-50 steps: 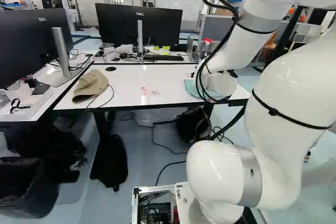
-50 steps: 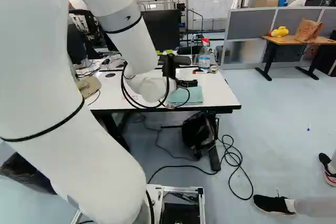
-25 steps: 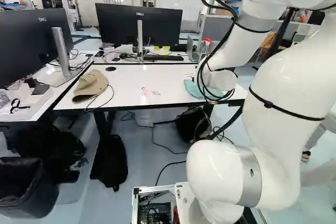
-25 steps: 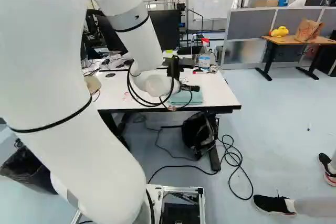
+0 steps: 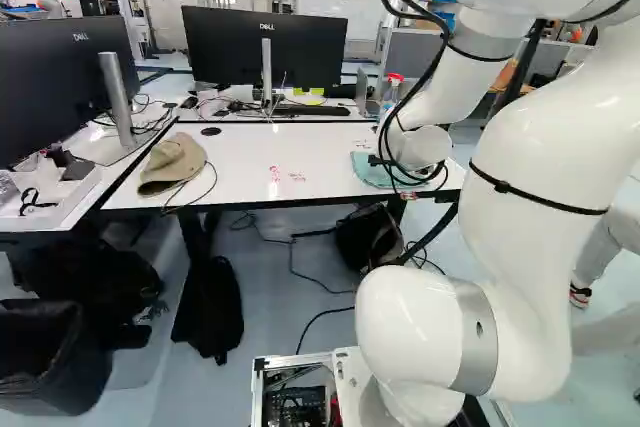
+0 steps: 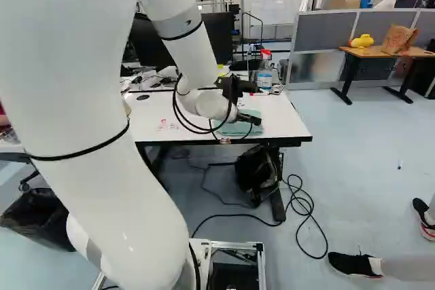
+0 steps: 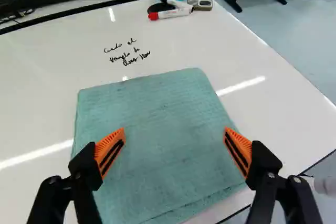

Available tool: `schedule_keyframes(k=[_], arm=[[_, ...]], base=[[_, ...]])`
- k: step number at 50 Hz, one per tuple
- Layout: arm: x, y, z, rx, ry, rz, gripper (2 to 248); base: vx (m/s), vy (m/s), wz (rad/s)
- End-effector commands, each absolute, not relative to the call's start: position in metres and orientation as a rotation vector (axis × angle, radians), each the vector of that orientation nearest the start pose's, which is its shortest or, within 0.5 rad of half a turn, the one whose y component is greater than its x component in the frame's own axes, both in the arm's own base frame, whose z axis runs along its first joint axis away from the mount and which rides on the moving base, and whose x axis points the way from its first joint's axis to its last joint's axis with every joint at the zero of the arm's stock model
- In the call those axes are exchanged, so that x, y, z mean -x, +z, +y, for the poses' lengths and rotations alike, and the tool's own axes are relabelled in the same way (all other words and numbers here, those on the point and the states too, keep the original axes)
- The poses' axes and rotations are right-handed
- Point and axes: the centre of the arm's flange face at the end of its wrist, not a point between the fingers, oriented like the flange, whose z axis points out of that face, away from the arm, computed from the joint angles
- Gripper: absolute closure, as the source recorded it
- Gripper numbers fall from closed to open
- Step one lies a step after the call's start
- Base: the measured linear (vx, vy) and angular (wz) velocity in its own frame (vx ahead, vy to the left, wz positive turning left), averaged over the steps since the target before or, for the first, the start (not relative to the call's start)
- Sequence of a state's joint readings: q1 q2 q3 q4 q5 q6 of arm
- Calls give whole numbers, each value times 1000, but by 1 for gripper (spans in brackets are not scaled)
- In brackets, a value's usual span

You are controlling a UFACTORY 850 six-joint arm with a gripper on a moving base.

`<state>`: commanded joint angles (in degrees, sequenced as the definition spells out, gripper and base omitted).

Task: Clean the table with the green towel

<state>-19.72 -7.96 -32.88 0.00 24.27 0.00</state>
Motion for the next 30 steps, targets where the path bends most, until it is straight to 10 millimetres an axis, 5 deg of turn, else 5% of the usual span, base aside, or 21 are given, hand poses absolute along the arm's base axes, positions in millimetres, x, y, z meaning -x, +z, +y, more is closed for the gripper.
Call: schedule_keyframes(k=[22, 23, 27, 28, 30], arm=[[-417, 367, -154, 2958, -1329, 529, 3], [-417, 367, -154, 2958, -1329, 529, 21], [-417, 367, -154, 2958, -1329, 529, 21], [-417, 367, -154, 2958, -1329, 529, 57], [-417, 367, -154, 2958, -1329, 529, 57]], base=[[0, 0, 0], [0, 0, 0], [0, 0, 0], [0, 0, 0], [0, 0, 0]])
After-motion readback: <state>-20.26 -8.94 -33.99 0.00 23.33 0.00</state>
